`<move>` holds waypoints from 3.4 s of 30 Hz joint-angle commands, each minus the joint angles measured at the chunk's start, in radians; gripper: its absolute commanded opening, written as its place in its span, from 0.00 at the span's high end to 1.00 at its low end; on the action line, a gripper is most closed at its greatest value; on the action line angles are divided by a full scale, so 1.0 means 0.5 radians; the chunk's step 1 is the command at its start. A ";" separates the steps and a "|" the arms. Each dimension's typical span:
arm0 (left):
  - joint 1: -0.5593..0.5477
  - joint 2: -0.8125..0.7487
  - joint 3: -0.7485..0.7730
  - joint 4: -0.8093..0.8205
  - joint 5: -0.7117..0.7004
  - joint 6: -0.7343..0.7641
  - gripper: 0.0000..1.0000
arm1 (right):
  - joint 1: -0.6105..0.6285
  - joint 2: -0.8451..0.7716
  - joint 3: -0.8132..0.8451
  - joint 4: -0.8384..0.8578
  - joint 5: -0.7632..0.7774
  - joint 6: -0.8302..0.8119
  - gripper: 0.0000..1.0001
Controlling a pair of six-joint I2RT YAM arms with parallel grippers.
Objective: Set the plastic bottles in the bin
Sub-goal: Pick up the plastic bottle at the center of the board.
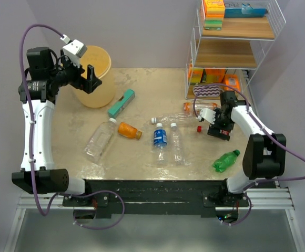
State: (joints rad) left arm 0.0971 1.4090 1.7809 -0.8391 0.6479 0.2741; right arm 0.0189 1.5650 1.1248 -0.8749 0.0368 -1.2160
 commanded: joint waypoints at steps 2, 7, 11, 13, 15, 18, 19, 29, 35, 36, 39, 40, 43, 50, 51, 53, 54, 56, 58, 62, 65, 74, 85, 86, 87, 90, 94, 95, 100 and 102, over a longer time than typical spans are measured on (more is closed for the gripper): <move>0.008 -0.069 -0.080 0.052 0.029 0.035 0.01 | -0.032 0.048 -0.010 0.115 0.031 -0.081 0.05; 0.008 -0.081 -0.132 0.086 0.026 0.041 0.01 | -0.032 0.119 -0.007 0.154 0.034 -0.096 0.06; 0.008 -0.081 -0.156 0.098 0.020 0.038 0.01 | -0.093 0.186 -0.001 0.182 0.022 -0.096 0.06; 0.008 -0.081 -0.169 0.104 0.020 0.041 0.01 | -0.102 0.217 0.005 0.197 0.012 -0.090 0.07; 0.008 -0.084 -0.181 0.107 0.020 0.038 0.01 | -0.108 0.238 0.002 0.213 0.006 -0.087 0.08; 0.011 -0.084 -0.184 0.110 0.020 0.047 0.01 | -0.114 0.272 0.005 0.237 -0.006 -0.078 0.09; 0.008 -0.084 -0.190 0.110 0.020 0.050 0.01 | -0.118 0.275 0.008 0.243 -0.012 -0.075 0.10; 0.011 -0.109 -0.227 0.110 0.014 0.068 0.01 | -0.142 0.324 -0.031 0.292 -0.067 -0.032 0.16; 0.008 -0.130 -0.233 0.104 0.020 0.072 0.01 | -0.160 0.361 -0.035 0.302 -0.064 -0.010 0.21; 0.008 -0.136 -0.239 0.107 0.020 0.072 0.01 | -0.160 0.361 -0.034 0.296 -0.107 -0.010 0.22; 0.011 -0.149 -0.267 0.110 0.023 0.075 0.01 | -0.157 0.358 -0.031 0.283 -0.123 -0.004 0.25; 0.008 -0.152 -0.276 0.113 0.023 0.078 0.01 | -0.163 0.358 -0.031 0.277 -0.129 -0.001 0.25; 0.011 -0.170 -0.297 0.123 0.029 0.075 0.01 | -0.164 0.349 -0.028 0.244 -0.144 0.011 0.30; 0.008 -0.189 -0.334 0.141 0.048 0.068 0.01 | -0.164 0.300 -0.053 0.198 -0.172 0.030 0.42; 0.011 -0.198 -0.346 0.147 0.051 0.068 0.01 | -0.164 0.282 -0.053 0.191 -0.172 0.033 0.45; 0.008 -0.207 -0.359 0.153 0.054 0.068 0.01 | -0.167 0.257 -0.047 0.158 -0.184 0.039 0.48; 0.011 -0.213 -0.368 0.159 0.054 0.068 0.01 | -0.164 0.239 -0.038 0.142 -0.193 0.042 0.50; 0.008 -0.219 -0.380 0.163 0.066 0.062 0.01 | -0.167 0.193 0.002 0.084 -0.236 0.054 0.53; 0.011 -0.229 -0.393 0.172 0.078 0.056 0.01 | -0.167 0.147 0.045 0.029 -0.273 0.079 0.54; 0.008 -0.241 -0.432 0.190 0.124 0.032 0.01 | -0.170 0.079 0.229 -0.182 -0.438 0.134 0.56; 0.008 -0.253 -0.460 0.205 0.158 0.016 0.01 | -0.167 0.036 0.345 -0.305 -0.558 0.180 0.57; 0.008 -0.333 -0.558 0.294 0.339 -0.100 0.01 | -0.164 -0.010 0.683 -0.606 -0.920 0.318 0.57; 0.008 -0.385 -0.663 0.577 0.655 -0.462 0.01 | -0.078 0.045 1.208 -0.898 -1.433 0.609 0.57; 0.005 -0.382 -0.660 0.595 0.671 -0.487 0.01 | -0.053 0.036 1.244 -0.901 -1.448 0.634 0.57; 0.002 -0.382 -0.653 0.622 0.680 -0.508 0.01 | 0.011 0.030 1.254 -0.895 -1.469 0.655 0.57; -0.007 -0.379 -0.641 0.678 0.704 -0.600 0.01 | 0.146 -0.019 1.263 -0.812 -1.470 0.781 0.57; -0.032 -0.391 -0.659 0.770 0.729 -0.732 0.01 | 0.275 -0.059 1.275 -0.714 -1.540 0.965 0.57; -0.047 -0.397 -0.681 0.791 0.729 -0.760 0.01 | 0.306 -0.059 1.297 -0.686 -1.558 0.990 0.57; -0.129 -0.416 -0.739 0.984 0.741 -0.965 0.01 | 0.382 -0.053 1.389 -0.622 -1.709 1.167 0.56; -0.173 -0.422 -0.761 1.067 0.732 -1.039 0.01 | 0.392 -0.050 1.429 -0.567 -1.788 1.253 0.56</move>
State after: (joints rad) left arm 0.0479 1.2270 1.4166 -0.4286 0.9863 -0.1238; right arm 0.2012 1.5826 1.7695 -1.2289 -0.7425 -0.7059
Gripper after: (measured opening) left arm 0.992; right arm 0.643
